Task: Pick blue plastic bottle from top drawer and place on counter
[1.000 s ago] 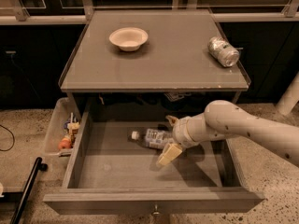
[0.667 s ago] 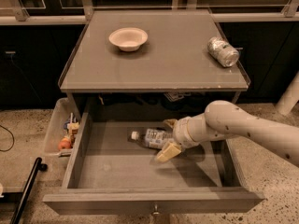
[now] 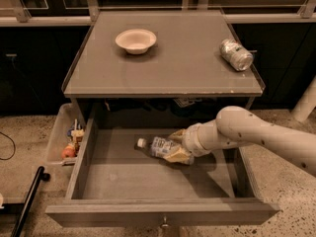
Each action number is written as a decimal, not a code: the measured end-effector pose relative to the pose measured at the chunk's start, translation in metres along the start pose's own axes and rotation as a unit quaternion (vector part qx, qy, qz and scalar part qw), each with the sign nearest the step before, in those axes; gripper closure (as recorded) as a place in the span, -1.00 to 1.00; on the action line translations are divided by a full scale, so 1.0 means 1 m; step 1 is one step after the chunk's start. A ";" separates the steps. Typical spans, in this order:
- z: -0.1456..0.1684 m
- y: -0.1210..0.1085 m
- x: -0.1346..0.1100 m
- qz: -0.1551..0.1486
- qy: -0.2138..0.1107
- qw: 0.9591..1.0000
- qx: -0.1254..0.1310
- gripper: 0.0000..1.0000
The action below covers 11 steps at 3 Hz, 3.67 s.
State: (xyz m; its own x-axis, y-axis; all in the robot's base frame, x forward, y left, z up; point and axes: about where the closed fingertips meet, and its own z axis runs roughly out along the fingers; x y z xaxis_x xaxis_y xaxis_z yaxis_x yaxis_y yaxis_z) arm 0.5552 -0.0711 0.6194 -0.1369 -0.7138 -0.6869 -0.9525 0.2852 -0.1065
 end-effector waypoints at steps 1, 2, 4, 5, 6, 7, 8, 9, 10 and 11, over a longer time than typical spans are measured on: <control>-0.011 0.008 -0.001 0.010 0.002 1.000 -0.014 0.77; -0.044 0.023 -0.009 0.012 0.010 0.999 -0.029 1.00; -0.145 0.032 -0.061 -0.045 0.055 0.997 -0.007 1.00; -0.216 0.003 -0.093 -0.066 0.048 0.996 0.019 1.00; -0.216 0.003 -0.094 -0.067 0.048 0.996 0.019 1.00; -0.219 0.000 -0.098 -0.073 0.049 0.996 0.025 1.00; -0.242 -0.027 -0.126 -0.121 0.025 0.991 0.059 1.00; -0.262 -0.070 -0.166 -0.178 -0.020 0.980 0.091 1.00; -0.265 -0.108 -0.197 -0.211 -0.058 0.971 0.100 1.00; -0.248 -0.141 -0.215 -0.218 -0.086 0.968 0.085 1.00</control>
Offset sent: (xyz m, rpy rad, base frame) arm -0.0599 -0.0317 0.0769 -0.0221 0.0940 0.0404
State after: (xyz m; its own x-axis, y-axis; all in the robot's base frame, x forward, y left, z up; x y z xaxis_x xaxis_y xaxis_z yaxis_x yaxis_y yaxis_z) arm 0.6510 -0.1166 0.9602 0.3294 -0.6765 -0.6587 -0.8496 0.0920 -0.5194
